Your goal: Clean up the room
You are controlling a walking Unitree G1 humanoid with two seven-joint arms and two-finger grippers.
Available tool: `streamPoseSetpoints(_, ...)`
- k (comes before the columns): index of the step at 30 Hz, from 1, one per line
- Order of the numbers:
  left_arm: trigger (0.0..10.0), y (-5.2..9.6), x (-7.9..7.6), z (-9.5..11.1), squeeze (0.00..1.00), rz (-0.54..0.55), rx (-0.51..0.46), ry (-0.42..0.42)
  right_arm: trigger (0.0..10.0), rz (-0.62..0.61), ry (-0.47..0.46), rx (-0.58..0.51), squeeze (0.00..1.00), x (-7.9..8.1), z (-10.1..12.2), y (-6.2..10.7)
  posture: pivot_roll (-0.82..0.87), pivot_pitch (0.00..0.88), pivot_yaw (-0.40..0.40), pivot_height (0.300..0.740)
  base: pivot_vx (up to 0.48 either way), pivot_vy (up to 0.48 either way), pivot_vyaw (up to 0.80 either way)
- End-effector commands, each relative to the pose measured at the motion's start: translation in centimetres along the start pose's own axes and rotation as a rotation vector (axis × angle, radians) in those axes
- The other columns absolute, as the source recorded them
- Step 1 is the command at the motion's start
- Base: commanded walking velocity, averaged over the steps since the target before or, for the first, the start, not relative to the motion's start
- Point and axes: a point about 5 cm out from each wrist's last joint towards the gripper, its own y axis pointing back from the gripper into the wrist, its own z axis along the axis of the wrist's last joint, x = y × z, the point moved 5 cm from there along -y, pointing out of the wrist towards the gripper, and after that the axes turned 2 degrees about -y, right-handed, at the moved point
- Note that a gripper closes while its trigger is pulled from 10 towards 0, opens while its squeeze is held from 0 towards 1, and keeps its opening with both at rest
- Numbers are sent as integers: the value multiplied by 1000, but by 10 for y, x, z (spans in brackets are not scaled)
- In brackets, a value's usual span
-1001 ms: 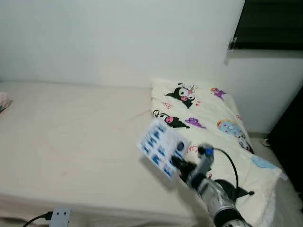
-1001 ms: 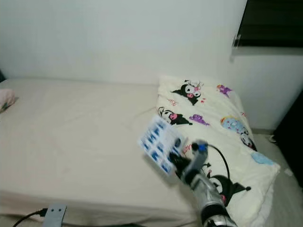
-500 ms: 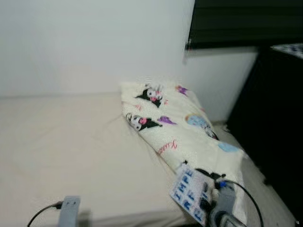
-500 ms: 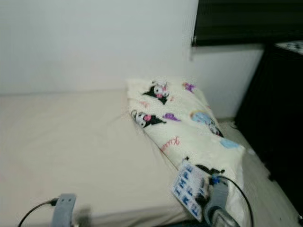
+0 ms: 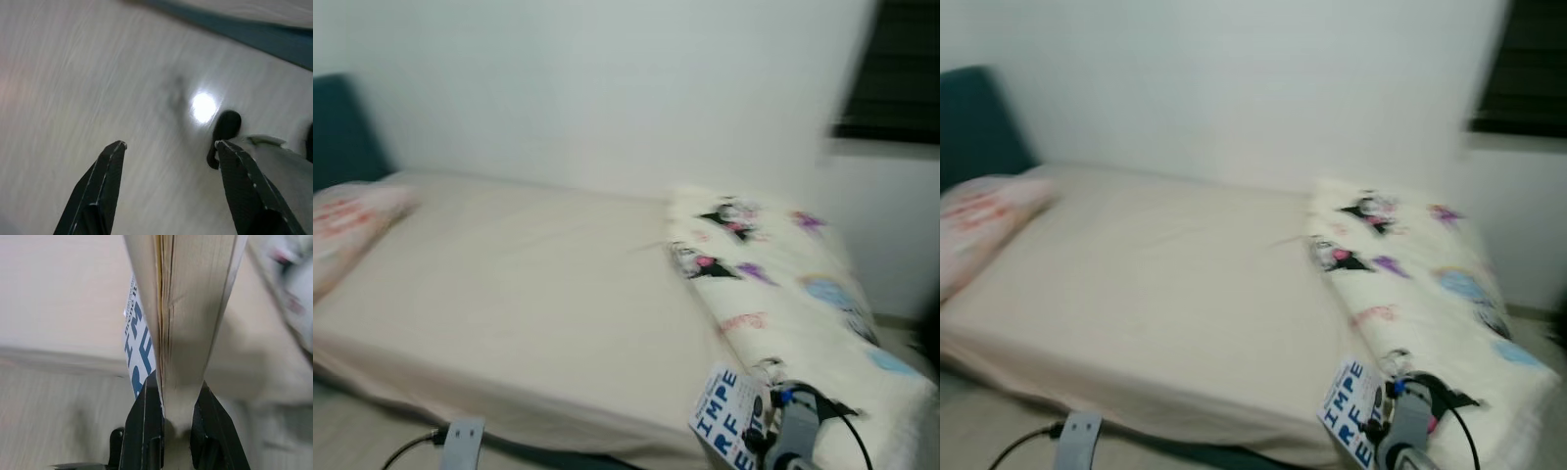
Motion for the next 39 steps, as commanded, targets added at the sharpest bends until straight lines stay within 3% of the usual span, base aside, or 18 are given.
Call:
streamPoseSetpoints(1, 10000, 0, -2, 3, 0, -24, -3, -12, 10000, 31, -13, -68, 0, 9, 17, -3, -85, 0, -42, 740, 0, -458, 763)
streamPoseSetpoints(3, 10000, 0, 0, 0, 0, -23, 7, -23, 10000, 80, -23, -130, 0, 20, 36, -6, -86, 0, -37, 740, 0, -452, 763)
streamPoseSetpoints(9, 10000, 0, 3, -1, 0, -11, 10, -21, 10000, 122, -22, -168, 0, 29, 47, -7, -88, 0, -34, 740, 0, -426, 763)
streamPoseSetpoints(11, 10000, 0, 7, -4, 0, 5, 14, -19, 10000, 184, -15, -221, 0, 43, 64, -8, -88, 0, -32, 740, 0, 0, 763)
streamPoseSetpoints(18, 10000, 1, 7, -8, 0, 3, 28, -37, 10000, 297, 48, -284, 0, 70, 87, -8, -89, 0, -33, 740, 0, 0, 763)
streamPoseSetpoints(31, 10000, 1, 9, -12, 0, -5, 37, -30, 10000, 378, 145, -271, 0, 90, 83, -8, -90, 0, -34, 740, 0, 0, 763)
streamPoseSetpoints(35, 10000, 1, 8, -13, 0, -7, 36, -24, 10000, 361, 163, -249, 0, 89, 76, -9, -90, 0, -34, 740, 0, 0, 763)
streamPoseSetpoints(39, 10000, 1, 6, -12, 0, -15, 28, -23, 10000, 282, 184, -168, 0, 74, 54, -12, -90, 0, -34, 740, 0, 0, 763)
